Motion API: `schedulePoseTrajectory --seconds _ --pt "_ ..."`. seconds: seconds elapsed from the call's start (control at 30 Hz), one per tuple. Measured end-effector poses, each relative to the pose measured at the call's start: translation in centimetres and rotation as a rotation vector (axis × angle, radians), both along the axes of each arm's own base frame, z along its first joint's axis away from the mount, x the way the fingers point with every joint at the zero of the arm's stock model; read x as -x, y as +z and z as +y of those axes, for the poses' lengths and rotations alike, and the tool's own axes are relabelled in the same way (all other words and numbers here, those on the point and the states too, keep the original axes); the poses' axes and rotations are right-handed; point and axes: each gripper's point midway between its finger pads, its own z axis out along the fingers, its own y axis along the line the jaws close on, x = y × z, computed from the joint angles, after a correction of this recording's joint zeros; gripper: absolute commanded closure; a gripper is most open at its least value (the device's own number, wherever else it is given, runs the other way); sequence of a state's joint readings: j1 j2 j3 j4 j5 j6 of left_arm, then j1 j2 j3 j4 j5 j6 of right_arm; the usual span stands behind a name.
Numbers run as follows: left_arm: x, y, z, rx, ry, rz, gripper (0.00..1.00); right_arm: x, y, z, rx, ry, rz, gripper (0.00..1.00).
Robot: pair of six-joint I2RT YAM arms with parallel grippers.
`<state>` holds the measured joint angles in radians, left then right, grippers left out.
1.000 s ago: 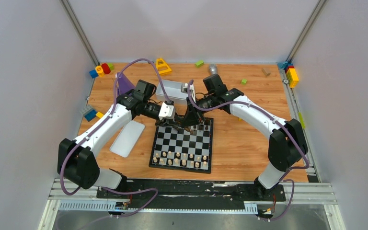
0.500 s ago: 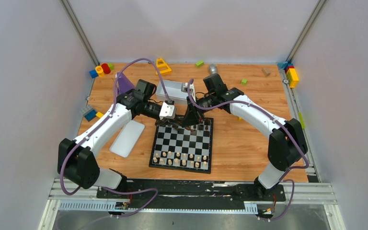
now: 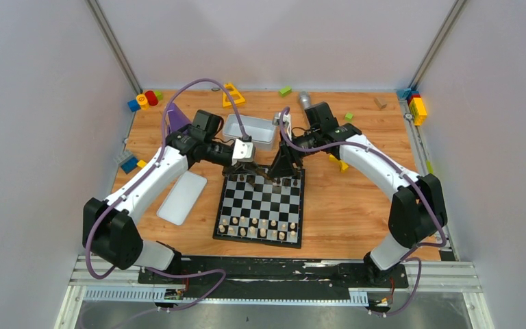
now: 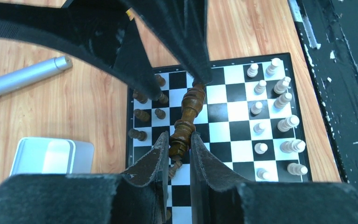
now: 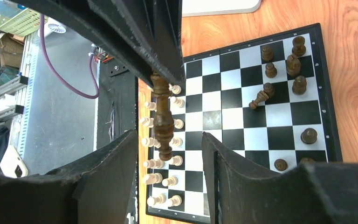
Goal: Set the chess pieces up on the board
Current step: Pick up the chess piece from the chessboard.
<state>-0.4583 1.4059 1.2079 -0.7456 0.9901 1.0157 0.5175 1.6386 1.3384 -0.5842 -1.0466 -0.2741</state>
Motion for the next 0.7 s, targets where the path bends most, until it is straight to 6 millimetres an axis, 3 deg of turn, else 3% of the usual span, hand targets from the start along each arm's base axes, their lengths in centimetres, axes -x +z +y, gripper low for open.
schedulePoseTrajectory --seconds 0.23,0.5,0.7 --pt "-1.8 -0.1 -0.5 0.020 0.145 0.079 1.00 -0.8 0.2 -1.7 -0.018 -0.065 0.043 0.44" --pt "-4.0 0.9 -1.3 0.077 0.335 0.199 1.00 -4.5 1.1 -3.7 -0.067 -0.230 0.126 0.45" --pt "-4.6 1.4 -2.0 0.140 0.405 0.292 1.00 -5.8 1.6 -4.9 -0.109 -0.295 0.186 0.52"
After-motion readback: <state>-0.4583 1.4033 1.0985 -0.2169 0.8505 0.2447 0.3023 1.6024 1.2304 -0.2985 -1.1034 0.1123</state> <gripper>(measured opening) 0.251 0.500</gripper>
